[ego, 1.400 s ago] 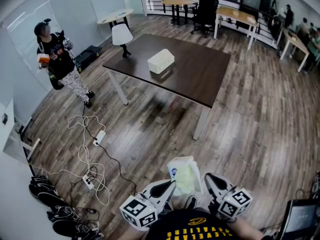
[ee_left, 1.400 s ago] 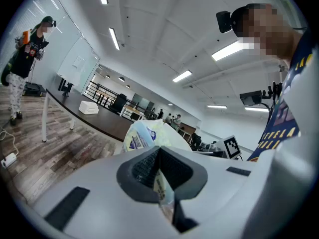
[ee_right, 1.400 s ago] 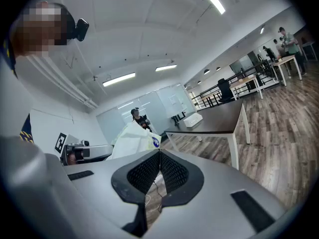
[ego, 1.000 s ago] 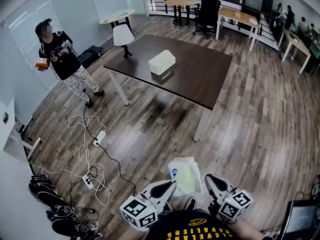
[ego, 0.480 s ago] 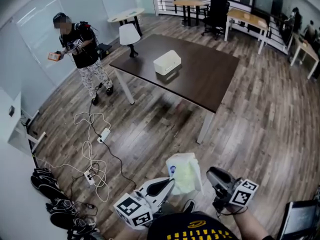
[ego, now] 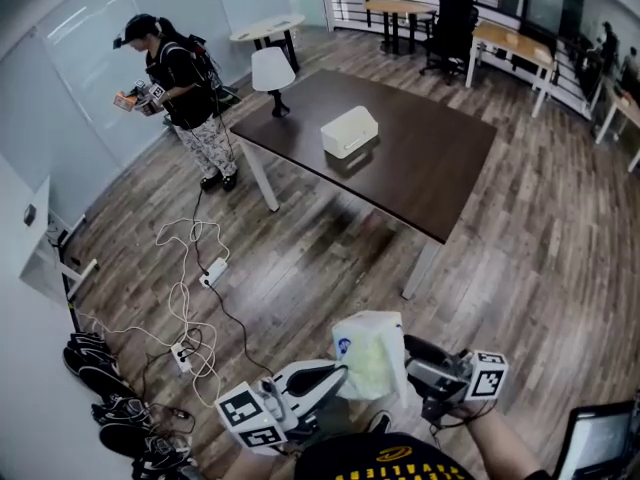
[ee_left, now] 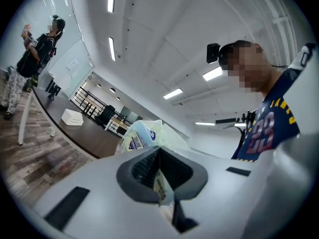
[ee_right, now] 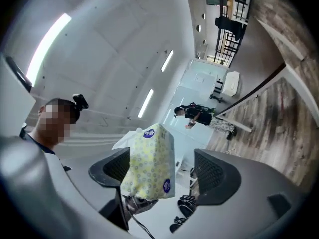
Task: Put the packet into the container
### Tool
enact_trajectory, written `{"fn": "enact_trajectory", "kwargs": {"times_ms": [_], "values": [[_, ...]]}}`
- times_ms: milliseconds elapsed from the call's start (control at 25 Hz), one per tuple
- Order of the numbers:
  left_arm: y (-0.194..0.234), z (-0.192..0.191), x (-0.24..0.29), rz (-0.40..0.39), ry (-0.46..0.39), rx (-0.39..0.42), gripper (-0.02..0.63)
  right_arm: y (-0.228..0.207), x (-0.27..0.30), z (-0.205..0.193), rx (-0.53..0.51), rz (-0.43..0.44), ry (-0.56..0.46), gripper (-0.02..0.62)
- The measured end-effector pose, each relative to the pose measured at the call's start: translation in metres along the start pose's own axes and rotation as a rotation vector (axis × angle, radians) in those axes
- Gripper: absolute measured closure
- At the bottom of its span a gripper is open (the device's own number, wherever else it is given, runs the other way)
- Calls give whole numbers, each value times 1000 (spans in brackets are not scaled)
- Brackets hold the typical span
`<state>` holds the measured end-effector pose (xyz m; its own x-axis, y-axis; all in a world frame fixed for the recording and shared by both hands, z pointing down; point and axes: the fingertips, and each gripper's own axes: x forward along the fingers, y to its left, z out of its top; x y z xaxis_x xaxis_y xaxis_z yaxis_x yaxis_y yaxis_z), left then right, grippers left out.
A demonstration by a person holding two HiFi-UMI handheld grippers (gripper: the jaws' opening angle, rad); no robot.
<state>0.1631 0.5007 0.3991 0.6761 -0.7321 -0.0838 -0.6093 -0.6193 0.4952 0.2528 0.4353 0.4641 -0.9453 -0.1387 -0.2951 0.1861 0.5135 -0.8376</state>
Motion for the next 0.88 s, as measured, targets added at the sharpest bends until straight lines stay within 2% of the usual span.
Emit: {"fn": "enact_trajectory", "kwargs": {"times_ms": [40, 80, 320, 520, 680, 760, 880], "values": [[5, 6, 1, -32, -14, -5, 606, -1, 7, 3, 15, 28, -2, 177], [12, 12, 3, -64, -24, -10, 607, -2, 14, 6, 23, 49, -4, 157], [63, 45, 13, -238, 6, -16, 606, -20, 72, 24, 42, 110, 23, 150], [109, 77, 13, -391, 46, -81, 606, -31, 129, 42, 73, 175, -17, 152], [153, 99, 10, -448, 96, -124, 606, -47, 169, 55, 36, 160, -38, 165], [174, 110, 8, -449, 102, -142, 606, -58, 186, 60, 1, 125, -46, 227], [206, 119, 10, -420, 103, -163, 604, -76, 204, 70, -14, 66, -72, 263]]}}
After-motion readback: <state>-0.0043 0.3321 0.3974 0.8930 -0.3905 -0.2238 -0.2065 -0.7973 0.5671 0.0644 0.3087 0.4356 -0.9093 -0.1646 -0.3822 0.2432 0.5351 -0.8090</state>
